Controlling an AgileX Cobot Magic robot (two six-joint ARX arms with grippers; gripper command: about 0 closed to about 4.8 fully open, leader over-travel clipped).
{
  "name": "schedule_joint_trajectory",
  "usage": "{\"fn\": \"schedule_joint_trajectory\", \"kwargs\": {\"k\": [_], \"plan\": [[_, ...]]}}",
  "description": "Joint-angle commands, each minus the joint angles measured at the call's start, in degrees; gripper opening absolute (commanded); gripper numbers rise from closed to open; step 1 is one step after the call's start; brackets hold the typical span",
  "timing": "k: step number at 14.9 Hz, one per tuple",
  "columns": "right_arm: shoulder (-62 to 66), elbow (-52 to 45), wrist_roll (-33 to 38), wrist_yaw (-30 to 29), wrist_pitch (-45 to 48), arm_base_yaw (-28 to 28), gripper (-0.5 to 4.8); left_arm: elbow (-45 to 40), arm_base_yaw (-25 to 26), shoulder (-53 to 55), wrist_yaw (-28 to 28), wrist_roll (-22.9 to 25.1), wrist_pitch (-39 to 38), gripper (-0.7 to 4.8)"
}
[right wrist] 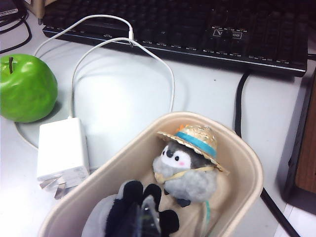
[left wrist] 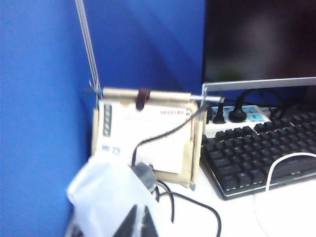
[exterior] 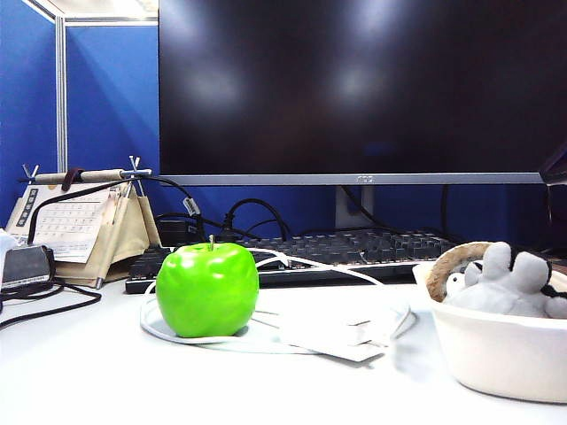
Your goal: Identity fluffy octopus among items on the table, put them into the paper lunch box.
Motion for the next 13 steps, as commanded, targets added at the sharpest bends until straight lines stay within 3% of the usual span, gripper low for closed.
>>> {"fn": "schedule_joint_trajectory", "kwargs": {"k": [1, 13], "plan": [[-0.02, 0.2, 0.22, -0.04, 0.83, 0.0, -0.02, -5.7, 0.02, -0.09, 0.09, -3.34, 11.21, -0.05], [-0.02, 0.2, 0.22, -0.04, 0.83, 0.0, -0.02, -12.7, 0.02, -9.05, 0.07, -5.03, 9.7, -0.05]]}}
